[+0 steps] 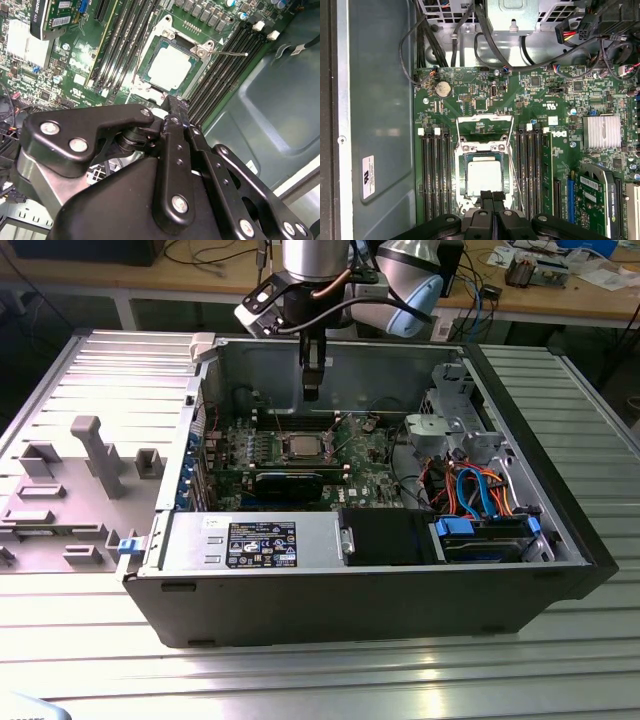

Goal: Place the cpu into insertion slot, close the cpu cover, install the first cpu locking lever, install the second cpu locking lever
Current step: 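Close the cpu cover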

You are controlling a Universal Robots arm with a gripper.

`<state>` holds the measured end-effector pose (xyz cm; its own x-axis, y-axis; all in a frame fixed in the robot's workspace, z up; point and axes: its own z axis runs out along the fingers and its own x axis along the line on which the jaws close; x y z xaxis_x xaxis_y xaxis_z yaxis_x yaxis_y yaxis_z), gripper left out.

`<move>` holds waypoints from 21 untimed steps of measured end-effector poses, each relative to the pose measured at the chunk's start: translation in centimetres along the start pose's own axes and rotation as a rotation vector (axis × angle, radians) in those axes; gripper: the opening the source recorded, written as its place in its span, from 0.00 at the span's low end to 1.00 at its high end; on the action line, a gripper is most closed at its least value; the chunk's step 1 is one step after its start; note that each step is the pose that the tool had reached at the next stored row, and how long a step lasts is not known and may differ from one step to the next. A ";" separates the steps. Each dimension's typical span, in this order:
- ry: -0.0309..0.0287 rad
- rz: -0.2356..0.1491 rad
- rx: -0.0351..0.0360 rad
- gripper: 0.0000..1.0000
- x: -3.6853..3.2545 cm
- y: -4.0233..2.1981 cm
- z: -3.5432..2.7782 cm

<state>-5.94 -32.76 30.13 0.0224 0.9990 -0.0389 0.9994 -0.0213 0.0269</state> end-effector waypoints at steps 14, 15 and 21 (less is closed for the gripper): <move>0.0000 0.000 0.0002 0.11 -0.31 0.46 0.02; -0.0002 0.000 0.0005 0.11 -0.34 0.63 0.03; 0.0050 0.000 0.0022 0.11 -0.83 1.34 0.19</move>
<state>-4.62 -33.63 30.00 0.0222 0.9992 -0.0339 0.9995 -0.0214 0.0247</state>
